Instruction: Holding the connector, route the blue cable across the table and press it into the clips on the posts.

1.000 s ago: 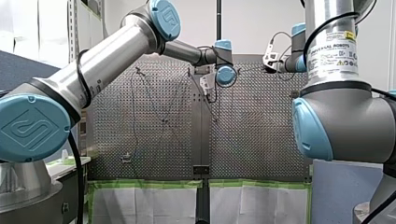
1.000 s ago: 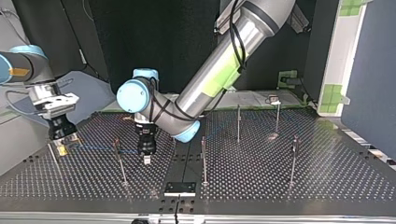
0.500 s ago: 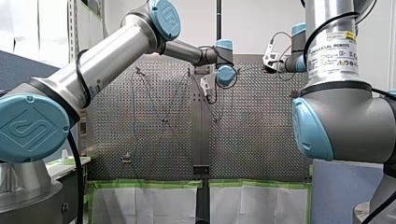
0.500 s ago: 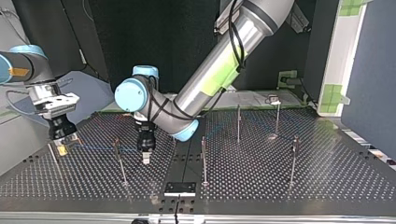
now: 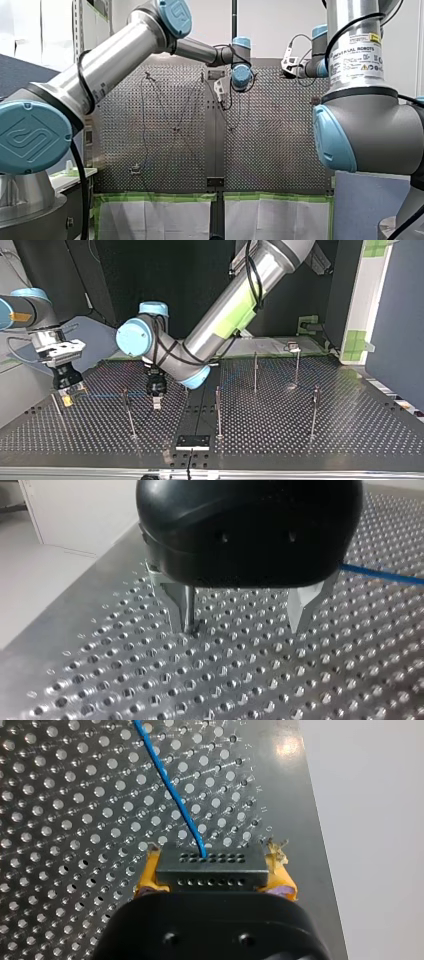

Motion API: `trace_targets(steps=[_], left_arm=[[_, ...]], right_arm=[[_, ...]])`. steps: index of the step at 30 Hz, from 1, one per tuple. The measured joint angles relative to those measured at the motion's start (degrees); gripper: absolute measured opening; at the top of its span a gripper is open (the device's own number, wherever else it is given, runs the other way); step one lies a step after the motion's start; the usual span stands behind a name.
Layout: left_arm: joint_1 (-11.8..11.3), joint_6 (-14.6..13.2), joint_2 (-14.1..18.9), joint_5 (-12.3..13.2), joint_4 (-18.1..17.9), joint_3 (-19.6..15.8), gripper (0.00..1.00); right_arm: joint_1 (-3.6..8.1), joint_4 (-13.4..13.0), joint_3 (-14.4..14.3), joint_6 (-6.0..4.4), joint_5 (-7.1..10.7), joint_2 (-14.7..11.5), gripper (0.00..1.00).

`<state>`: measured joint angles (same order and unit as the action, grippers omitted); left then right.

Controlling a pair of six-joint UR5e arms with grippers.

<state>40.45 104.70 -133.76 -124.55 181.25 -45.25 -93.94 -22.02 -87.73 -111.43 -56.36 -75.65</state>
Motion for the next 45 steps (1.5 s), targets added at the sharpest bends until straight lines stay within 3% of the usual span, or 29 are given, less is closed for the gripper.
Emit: trace_targets(steps=[6,19,32,40,45], left_arm=[[1.5,-1.0,3.0,1.4,0.0,-2.9,1.00],[3.2,-1.2,10.3,7.8,-7.1,-10.3,1.00],[2.1,0.3,18.6,1.3,-15.4,-18.6,1.00],[2.5,0.7,23.2,1.1,-20.0,-23.1,1.00],[2.4,2.5,26.2,0.9,-22.9,-26.1,1.00]], right_arm=[[0.02,-0.1,0.0,0.05,-0.03,0.0,0.00],[-0.15,0.0,0.0,0.06,0.01,0.0,0.00],[-0.61,0.7,0.0,0.61,0.02,-0.1,0.00],[-0.67,0.7,0.0,0.77,-0.12,-0.1,0.00],[-0.68,0.7,0.0,0.93,-0.16,-0.1,0.00]])
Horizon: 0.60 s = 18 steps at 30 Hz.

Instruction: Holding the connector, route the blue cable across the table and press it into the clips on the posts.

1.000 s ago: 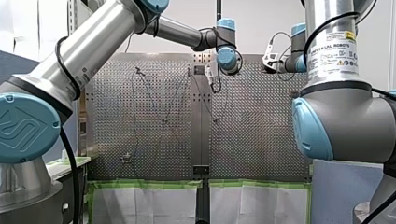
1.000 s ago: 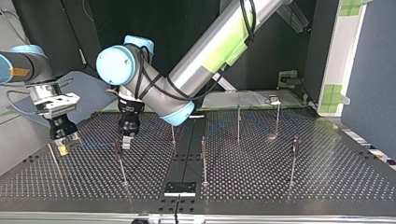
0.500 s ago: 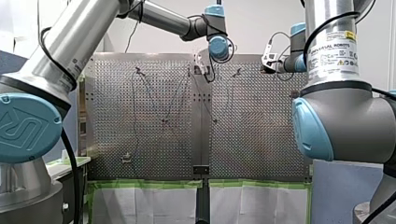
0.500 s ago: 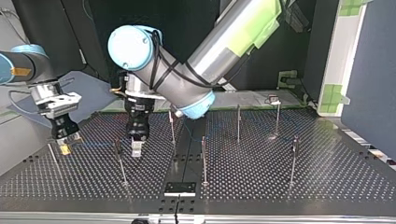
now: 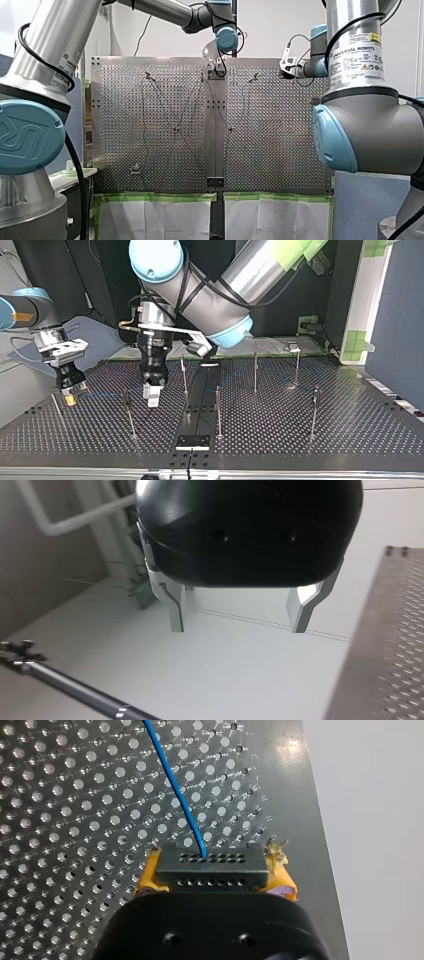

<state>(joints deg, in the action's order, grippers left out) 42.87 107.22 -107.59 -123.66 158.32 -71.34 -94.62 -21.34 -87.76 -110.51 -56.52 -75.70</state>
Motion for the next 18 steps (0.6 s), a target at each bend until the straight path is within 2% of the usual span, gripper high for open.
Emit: trace_targets(steps=[5,9,13,18], left_arm=[[-1.3,2.6,2.8,0.0,-2.8,-2.8,1.00],[-3.5,3.2,4.3,1.2,-5.2,-5.2,1.00],[-5.5,3.6,3.2,2.4,-7.5,-7.5,1.00],[-5.6,4.2,0.5,2.4,-10.3,-10.4,1.00]], right_arm=[[0.00,0.0,0.0,0.20,0.00,0.0,0.00],[0.00,0.0,0.0,0.33,0.02,0.0,0.00],[0.00,0.0,0.0,0.35,0.11,0.0,0.00],[-0.16,0.1,0.0,0.42,0.15,0.0,0.00]])
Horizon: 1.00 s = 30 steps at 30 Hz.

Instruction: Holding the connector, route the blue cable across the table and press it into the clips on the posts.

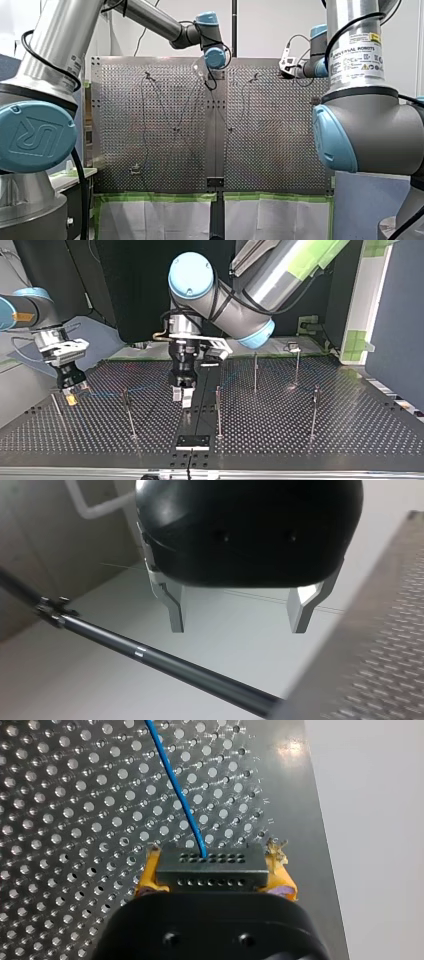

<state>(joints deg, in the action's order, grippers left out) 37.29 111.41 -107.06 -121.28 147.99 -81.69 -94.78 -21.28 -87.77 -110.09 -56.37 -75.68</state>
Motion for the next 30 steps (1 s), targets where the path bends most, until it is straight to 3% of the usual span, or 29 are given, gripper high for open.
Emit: trace_targets(steps=[22,30], left_arm=[[1.0,1.3,-11.7,-0.4,-11.9,-11.8,1.00],[1.2,3.0,-12.8,0.3,-16.1,-16.1,1.00]], right_arm=[[-0.51,0.0,0.0,0.30,-0.15,0.0,0.00],[-0.62,0.0,0.0,0.30,-0.15,0.0,0.00]])
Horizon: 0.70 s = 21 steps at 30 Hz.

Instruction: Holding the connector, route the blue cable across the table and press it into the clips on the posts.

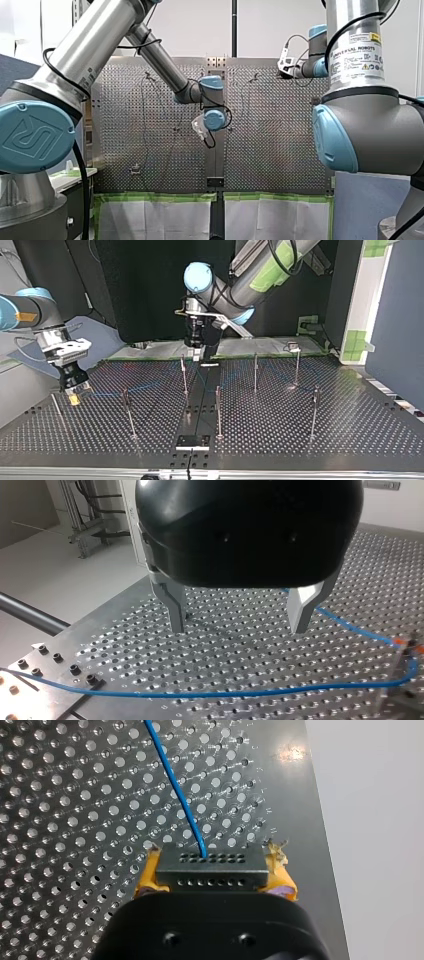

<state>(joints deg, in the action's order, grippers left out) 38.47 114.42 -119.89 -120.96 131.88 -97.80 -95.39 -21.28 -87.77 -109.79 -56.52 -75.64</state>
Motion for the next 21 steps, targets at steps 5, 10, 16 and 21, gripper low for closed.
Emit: trace_targets(steps=[5,10,16,21], left_arm=[[0.1,-0.7,0.0,1.0,-2.6,-2.5,1.00],[0.1,-1.9,0.0,1.3,-5.4,-5.4,1.00],[0.1,-2.2,0.0,1.4,-9.2,-9.2,1.00],[0.1,-2.2,0.0,1.4,-11.7,-12.0,1.00]], right_arm=[[-0.08,0.0,0.0,0.00,0.00,0.0,0.00],[-0.09,0.1,0.0,0.03,0.00,0.0,0.00],[-0.23,0.1,0.0,0.14,0.00,0.0,0.00],[-0.26,0.1,0.0,0.16,0.00,0.0,0.00]])
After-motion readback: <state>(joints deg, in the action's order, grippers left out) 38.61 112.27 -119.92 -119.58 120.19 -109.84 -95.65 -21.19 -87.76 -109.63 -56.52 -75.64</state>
